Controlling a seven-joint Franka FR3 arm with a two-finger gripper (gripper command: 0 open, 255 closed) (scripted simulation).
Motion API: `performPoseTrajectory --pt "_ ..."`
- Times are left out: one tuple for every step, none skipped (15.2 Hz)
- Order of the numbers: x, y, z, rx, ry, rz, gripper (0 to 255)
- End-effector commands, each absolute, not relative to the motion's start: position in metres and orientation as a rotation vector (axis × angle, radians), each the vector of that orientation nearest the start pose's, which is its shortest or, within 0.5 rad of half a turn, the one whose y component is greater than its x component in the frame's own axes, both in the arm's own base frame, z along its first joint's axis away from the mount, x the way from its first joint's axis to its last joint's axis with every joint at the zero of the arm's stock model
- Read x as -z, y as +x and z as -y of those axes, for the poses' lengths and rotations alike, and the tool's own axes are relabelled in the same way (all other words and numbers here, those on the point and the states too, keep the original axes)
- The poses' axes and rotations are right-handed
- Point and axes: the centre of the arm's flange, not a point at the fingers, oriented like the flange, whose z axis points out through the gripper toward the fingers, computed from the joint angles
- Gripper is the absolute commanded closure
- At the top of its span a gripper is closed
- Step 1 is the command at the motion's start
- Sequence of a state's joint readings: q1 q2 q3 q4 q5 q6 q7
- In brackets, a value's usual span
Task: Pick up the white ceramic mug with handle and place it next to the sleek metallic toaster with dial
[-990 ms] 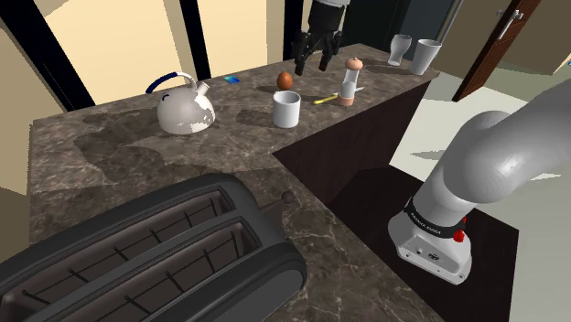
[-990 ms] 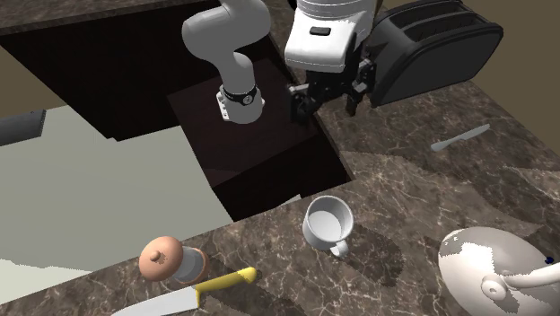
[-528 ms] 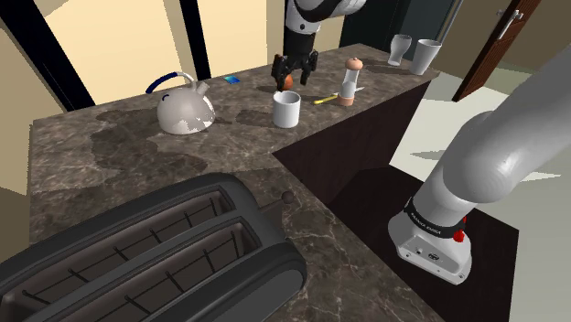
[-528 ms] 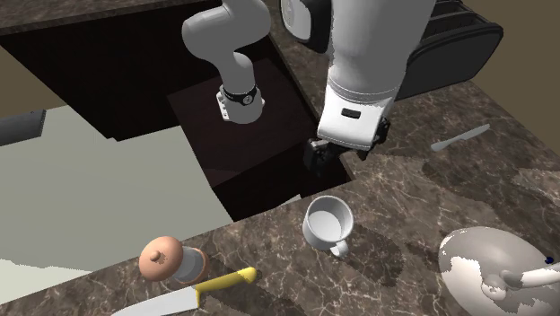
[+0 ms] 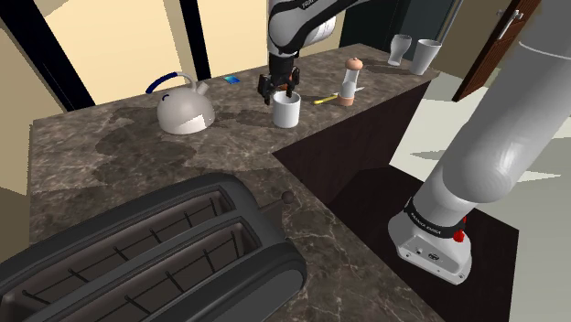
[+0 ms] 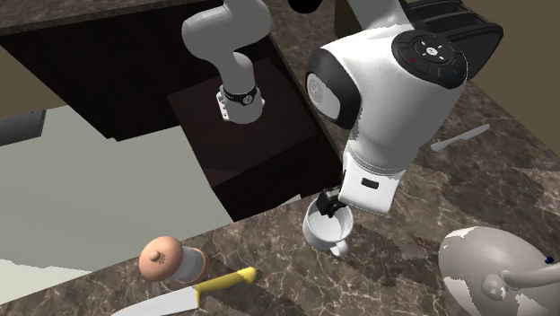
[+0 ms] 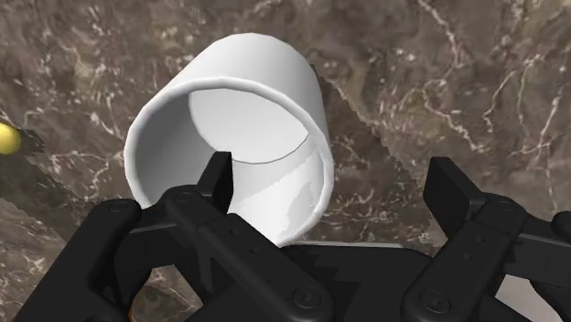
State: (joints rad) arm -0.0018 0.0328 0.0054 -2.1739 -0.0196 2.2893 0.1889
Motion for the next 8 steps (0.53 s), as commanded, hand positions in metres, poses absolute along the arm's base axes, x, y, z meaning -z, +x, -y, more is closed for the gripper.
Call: performPoseTrajectory --pt "-0.373 0.551 -0.001 0.132 -3.137 -0.272 0" --pt "-0.368 0.551 -0.001 0.132 -3.137 -0.272 0" --pt "-0.362 0.552 0.000 0.132 -3.137 -0.272 0" --pt "-0.357 0.552 0.000 0.132 -3.137 -0.272 0" --pt "-0.352 0.553 0.000 0.132 -3.137 -0.272 0" --pt "-0.344 0.553 0.000 0.132 -3.137 -0.272 0" --pt "-0.344 0.553 0.000 0.132 -3.137 -0.272 0" --pt "-0.344 0.553 0.000 0.132 -3.137 -0.272 0"
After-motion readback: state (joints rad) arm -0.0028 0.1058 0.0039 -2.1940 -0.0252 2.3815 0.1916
